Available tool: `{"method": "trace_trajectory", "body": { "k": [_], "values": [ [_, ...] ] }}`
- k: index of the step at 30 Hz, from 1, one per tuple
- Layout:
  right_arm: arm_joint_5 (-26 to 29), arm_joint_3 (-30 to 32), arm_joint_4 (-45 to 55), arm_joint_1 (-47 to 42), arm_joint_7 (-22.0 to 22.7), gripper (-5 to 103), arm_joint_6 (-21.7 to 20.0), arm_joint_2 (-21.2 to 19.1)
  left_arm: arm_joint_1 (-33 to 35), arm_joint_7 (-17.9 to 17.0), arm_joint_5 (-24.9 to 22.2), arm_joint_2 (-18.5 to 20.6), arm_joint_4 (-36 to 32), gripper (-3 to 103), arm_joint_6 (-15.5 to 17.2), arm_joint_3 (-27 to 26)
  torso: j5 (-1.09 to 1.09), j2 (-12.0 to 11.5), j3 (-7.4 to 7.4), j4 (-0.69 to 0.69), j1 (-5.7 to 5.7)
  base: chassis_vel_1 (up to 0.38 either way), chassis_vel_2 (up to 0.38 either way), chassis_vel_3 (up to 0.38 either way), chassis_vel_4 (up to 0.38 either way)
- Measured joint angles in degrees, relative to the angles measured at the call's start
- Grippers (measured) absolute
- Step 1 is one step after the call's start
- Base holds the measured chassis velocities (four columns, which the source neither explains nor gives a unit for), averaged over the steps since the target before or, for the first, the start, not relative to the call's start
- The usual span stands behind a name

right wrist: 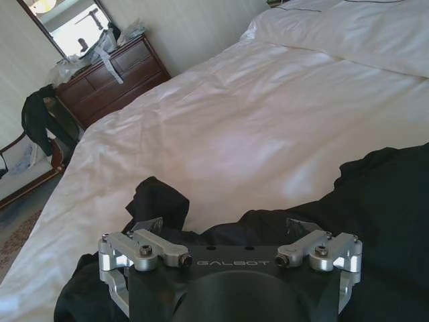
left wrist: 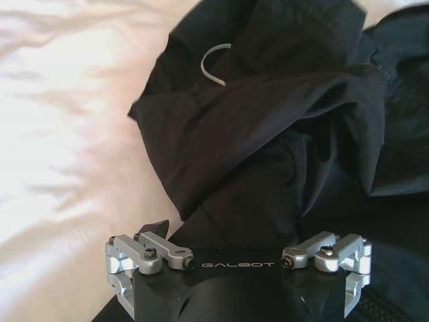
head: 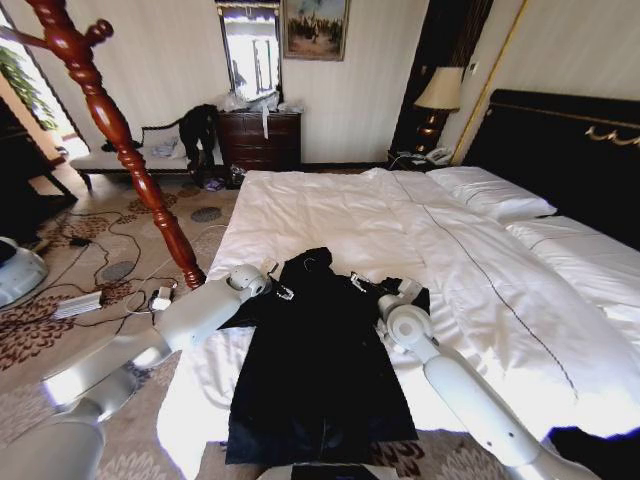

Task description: Pick up the clothes from the bed and hang them on the clothes hanger.

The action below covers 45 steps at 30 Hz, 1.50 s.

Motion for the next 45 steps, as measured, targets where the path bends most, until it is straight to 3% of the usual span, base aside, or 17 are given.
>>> {"method": "trace_trajectory", "body": {
  "k": [8, 10, 13, 15, 18, 20, 22, 23, 26, 28, 31, 39, 45],
  "values": [
    [0.0, -0.3, -0.3, 0.3, 0.1, 100, 0.0, 0.2, 0.5, -0.7, 1.1, -2.3, 2.8, 103, 0.0, -0.3, 0.00, 0.0, 0.00, 0.01, 0.00, 0.000, 0.000, 0.000, 0.000],
    [0.0, -0.4, -0.3, 0.4, 0.1, 100, 0.0, 0.3, 0.6, -0.8, 1.5, -2.8, 3.0, 99, 0.0, -0.3, 0.00, 0.0, -0.01, 0.01, 0.00, 0.000, 0.000, 0.000, 0.000],
    [0.0, -0.2, -0.4, 0.2, 0.2, 100, 0.0, 0.2, 0.6, -0.9, 1.9, -3.1, 3.3, 84, 0.0, -0.3, 0.00, 0.0, 0.00, 0.00, 0.00, 0.000, 0.000, 0.000, 0.000],
    [0.0, -0.2, -0.3, 0.1, 0.2, 100, 0.0, 0.2, 0.6, -0.9, 2.0, -3.1, 3.4, 84, 0.0, -0.3, 0.00, 0.0, 0.00, 0.00, 0.00, 0.000, 0.000, 0.000, 0.000],
    [0.0, 0.1, -0.3, -0.2, 0.2, 100, 0.0, 0.1, 0.6, -1.0, 2.2, -3.1, 3.6, 68, 0.0, -0.4, -0.01, 0.0, 0.00, 0.00, 0.00, 0.000, 0.000, 0.000, 0.000],
    [0.0, 0.1, -0.3, -0.3, 0.2, 100, 0.0, 0.0, 0.6, -1.0, 2.3, -3.1, 3.6, 68, 0.0, -0.5, -0.01, 0.0, 0.00, -0.01, 0.00, 0.000, 0.000, 0.000, 0.000],
    [0.0, 0.3, -0.3, -0.4, 0.2, 100, 0.0, 0.0, 0.6, -1.1, 3.4, -2.8, 3.5, 51, 0.0, -1.2, -0.01, 0.0, 0.00, -0.01, 0.00, 0.000, 0.000, 0.000, 0.000],
    [0.0, 0.3, -0.3, -0.4, 0.2, 100, 0.0, 0.0, 0.5, -1.2, 3.9, -2.7, 3.4, 51, 0.0, -1.4, -0.01, 0.0, 0.00, 0.00, 0.00, 0.000, 0.000, 0.000, 0.000],
    [0.0, 0.3, -0.2, -0.4, 0.3, 100, 0.0, -0.1, 0.1, -2.1, 4.6, -2.1, 2.3, 34, 0.0, -2.0, -0.01, 0.0, 0.00, 0.00, 0.00, 0.000, 0.000, 0.000, 0.000],
    [0.0, 0.3, -0.2, -0.4, 0.3, 100, 0.0, -0.1, 0.1, -2.2, 4.6, -2.0, 2.2, 34, 0.0, -2.0, -0.01, 0.0, 0.00, 0.00, 0.00, 0.000, 0.000, 0.000, 0.000],
    [0.0, 0.2, 0.1, -0.6, 0.3, 100, 0.0, -0.2, -0.7, -4.2, 4.5, -0.5, -0.8, 24, 0.0, -2.6, 0.00, 0.0, 0.00, 0.01, 0.00, 0.000, 0.000, 0.000, 0.000],
    [0.0, 0.3, 0.8, -0.7, 0.4, 100, 0.0, -0.4, -2.6, -5.4, 6.5, 2.6, -4.3, 22, 0.0, -1.8, -0.02, 0.0, 0.01, 0.00, 0.00, 0.000, 0.000, 0.000, 0.000],
    [-0.1, 0.7, 1.8, -1.2, 0.5, 100, 0.0, -0.9, -6.5, -5.5, 9.0, 7.6, -8.5, 22, 0.0, 0.1, -0.02, 0.0, 0.00, -0.01, 0.00, 0.000, 0.000, 0.000, 0.000]
  ]
}}
